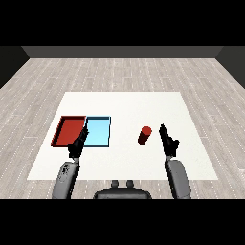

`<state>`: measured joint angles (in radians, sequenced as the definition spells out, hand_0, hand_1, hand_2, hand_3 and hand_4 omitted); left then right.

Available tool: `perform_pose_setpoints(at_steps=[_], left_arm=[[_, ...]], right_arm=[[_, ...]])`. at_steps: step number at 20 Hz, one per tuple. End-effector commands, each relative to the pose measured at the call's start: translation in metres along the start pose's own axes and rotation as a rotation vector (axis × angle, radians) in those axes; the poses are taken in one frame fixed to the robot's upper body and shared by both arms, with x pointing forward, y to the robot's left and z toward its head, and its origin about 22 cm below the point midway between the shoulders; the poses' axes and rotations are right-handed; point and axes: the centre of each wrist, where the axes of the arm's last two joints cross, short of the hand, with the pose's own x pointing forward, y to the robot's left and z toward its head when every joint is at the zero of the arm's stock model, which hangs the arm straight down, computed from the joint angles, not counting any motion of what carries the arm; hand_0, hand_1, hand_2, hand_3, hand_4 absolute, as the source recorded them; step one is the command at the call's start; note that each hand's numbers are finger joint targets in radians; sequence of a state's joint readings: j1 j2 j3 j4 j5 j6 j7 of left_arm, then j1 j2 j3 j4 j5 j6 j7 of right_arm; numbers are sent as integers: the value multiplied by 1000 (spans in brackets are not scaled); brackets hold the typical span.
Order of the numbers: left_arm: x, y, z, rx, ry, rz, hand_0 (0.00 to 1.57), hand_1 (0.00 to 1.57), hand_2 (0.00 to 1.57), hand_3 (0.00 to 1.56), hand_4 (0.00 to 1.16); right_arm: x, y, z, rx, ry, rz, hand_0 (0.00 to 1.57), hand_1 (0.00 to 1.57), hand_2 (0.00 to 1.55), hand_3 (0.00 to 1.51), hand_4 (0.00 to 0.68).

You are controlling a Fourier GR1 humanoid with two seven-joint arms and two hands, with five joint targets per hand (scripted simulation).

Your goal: Pick the red can and put it in the red box

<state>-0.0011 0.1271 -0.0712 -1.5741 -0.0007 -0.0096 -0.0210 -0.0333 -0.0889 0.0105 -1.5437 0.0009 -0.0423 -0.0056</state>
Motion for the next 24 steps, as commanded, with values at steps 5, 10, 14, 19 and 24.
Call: perform_pose_setpoints(at_steps=[5, 10, 14, 19, 24], left_arm=[[0, 7, 0, 45, -7, 26, 0, 0, 0, 0, 0], [17, 12, 6, 101, -440, 118, 0, 0, 0, 0, 0], [7, 26, 12, 86, -451, 118, 0, 0, 0, 0, 0], [4, 14, 0, 77, -455, 137, 0, 0, 0, 0, 0], [-4, 14, 7, 84, -459, 132, 0, 0, 0, 0, 0]], right_arm=[[1, -106, 21, -4, -37, -5, 0, 0, 0, 0, 0], [15, -106, 18, 67, -349, -103, 0, 0, 0, 0, 0], [10, -152, 24, 70, -357, -112, 0, 0, 0, 0, 0], [-20, -150, 17, 76, -358, -109, 0, 0, 0, 0, 0], [-10, -142, 10, 90, -328, -108, 0, 0, 0, 0, 0]])
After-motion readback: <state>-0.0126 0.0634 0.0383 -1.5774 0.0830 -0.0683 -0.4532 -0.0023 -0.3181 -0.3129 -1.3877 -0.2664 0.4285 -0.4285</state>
